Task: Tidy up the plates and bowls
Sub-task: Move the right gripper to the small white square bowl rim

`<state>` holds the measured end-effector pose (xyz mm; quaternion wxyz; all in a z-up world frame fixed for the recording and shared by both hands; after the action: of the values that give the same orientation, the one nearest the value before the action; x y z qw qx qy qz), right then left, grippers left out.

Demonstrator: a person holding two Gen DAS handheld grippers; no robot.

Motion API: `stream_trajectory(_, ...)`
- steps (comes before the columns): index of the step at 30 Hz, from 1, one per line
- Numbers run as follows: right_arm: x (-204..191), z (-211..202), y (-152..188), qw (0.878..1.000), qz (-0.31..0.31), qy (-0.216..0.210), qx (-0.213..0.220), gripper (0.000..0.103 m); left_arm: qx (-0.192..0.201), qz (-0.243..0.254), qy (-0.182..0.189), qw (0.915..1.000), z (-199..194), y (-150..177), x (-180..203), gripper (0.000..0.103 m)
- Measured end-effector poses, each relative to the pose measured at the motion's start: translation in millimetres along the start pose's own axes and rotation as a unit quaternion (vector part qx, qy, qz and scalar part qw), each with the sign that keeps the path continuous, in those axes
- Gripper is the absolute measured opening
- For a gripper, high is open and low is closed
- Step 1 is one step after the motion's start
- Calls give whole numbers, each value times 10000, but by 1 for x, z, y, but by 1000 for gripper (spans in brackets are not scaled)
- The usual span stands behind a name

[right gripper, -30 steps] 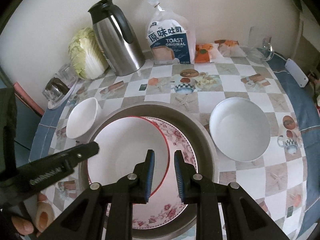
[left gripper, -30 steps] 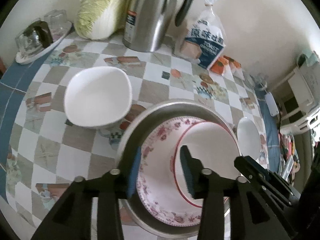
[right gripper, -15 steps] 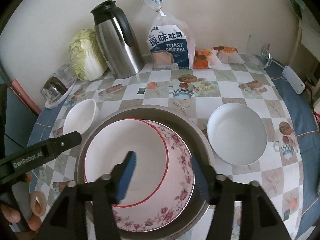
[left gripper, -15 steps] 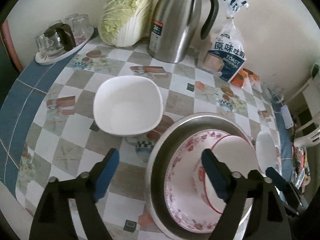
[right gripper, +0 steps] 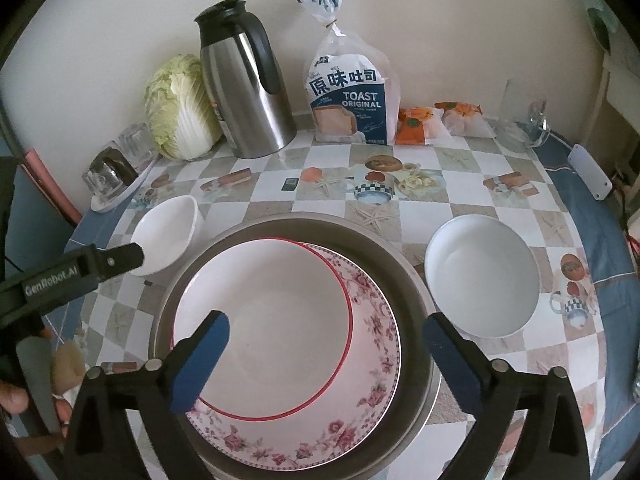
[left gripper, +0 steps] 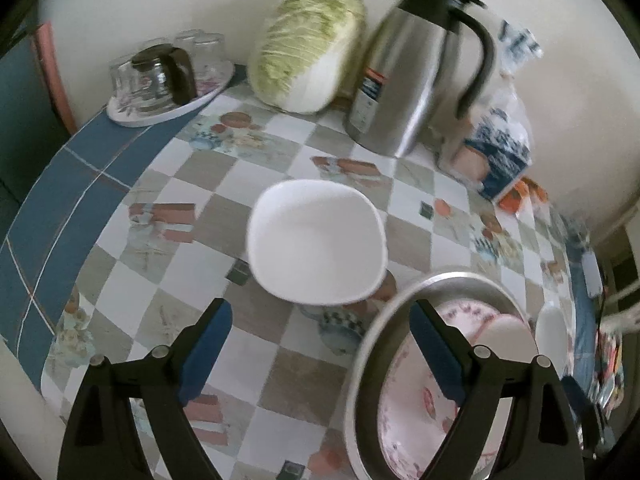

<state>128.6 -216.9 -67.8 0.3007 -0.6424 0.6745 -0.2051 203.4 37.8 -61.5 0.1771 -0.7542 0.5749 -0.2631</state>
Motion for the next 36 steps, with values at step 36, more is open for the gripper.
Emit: stream_trajectory(36, -107, 60, -56, 9987, -71, -341, -377, 84, 211, -1008, 105, 9946, 40, -36, -84, 91)
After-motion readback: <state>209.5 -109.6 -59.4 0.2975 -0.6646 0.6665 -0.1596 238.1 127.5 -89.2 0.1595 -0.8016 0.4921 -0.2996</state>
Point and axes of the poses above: each gripper's, at about its wrist camera, not at the fingertips, and z roughly the way its jaws point, x to its right, y to its underside, the point moved 5 cm from there along z, roughly the way its jaws point, and after that the axes turned 8 degrees about x, right-handed, at the moved point
